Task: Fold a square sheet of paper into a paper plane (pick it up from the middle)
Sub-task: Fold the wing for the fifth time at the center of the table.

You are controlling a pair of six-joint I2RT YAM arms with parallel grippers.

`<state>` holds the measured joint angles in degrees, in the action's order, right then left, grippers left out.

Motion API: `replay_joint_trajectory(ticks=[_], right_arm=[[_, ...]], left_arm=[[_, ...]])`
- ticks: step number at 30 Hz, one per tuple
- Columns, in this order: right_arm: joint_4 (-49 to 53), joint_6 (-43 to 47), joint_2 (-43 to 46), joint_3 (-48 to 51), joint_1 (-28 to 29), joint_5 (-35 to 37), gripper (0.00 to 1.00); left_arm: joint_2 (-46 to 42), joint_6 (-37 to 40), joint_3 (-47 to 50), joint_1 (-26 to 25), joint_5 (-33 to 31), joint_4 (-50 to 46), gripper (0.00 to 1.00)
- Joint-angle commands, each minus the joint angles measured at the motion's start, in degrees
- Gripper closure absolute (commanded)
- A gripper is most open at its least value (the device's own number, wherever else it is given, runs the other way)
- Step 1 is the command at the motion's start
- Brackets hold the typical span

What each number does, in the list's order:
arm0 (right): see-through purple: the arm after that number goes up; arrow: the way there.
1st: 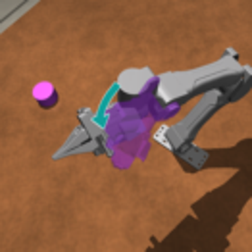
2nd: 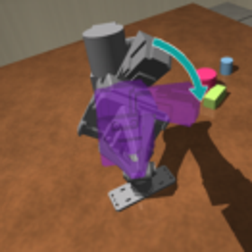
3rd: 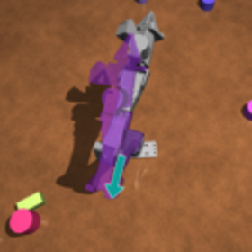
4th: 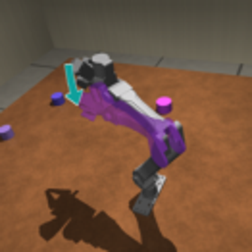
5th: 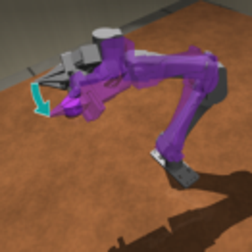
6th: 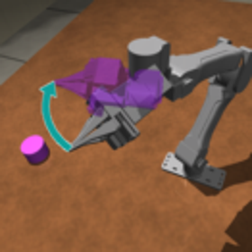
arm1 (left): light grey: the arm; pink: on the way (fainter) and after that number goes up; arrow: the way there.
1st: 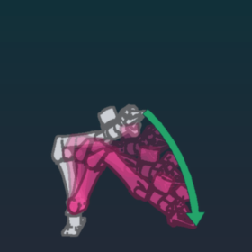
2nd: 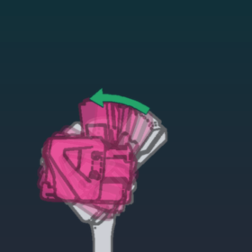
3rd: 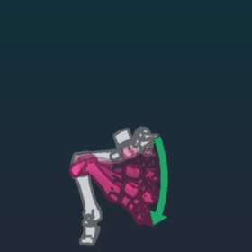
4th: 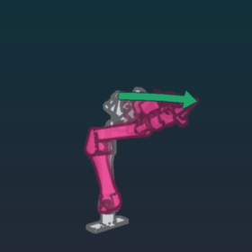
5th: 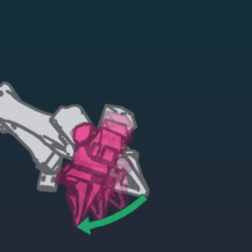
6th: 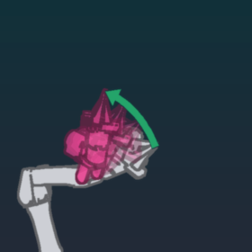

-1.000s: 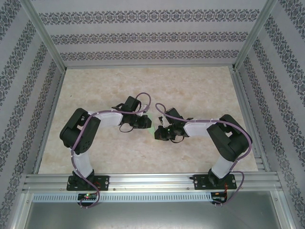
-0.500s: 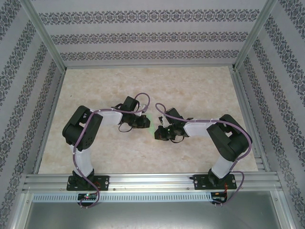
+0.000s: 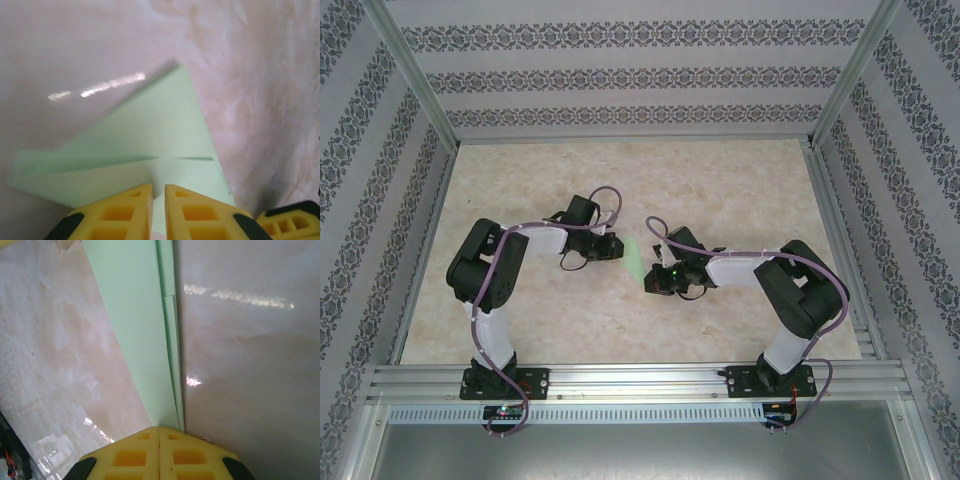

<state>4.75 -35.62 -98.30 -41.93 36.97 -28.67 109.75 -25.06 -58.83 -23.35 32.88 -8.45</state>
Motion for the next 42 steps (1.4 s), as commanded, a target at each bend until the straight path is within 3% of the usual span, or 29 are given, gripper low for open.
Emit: replay_joint_trajectory(ticks=[1,20,28,35,42], right_arm=[[9.6,1.83,-5.37,4.38,-0.16,7.26,0.94],[9.65,1.87,-5.59,4.6,-0.34,7.41,0.94],[9.18,0.99,-4.6,3.57,-0.4,7.43,0.94],[8.97,0.49,-4.52,2.65,-0.37,7.22,0.93],[9.15,0.21,-4.36,2.65,-0.3,7.42,0.94]], left_arm=[[2.3,1.52,-2.03,3.36,-6.33,-0.38,0.84],[5.68,2.95,-9.08,9.17,-10.18,-4.26,0.84],[-2.32,0.27,-8.8,9.6,-6.93,-5.25,0.83],[-10.49,-4.7,-1.6,4.09,-1.83,-0.47,0.83],[-8.85,-5.67,0.83,-5.2,0.55,0.94,0.85]])
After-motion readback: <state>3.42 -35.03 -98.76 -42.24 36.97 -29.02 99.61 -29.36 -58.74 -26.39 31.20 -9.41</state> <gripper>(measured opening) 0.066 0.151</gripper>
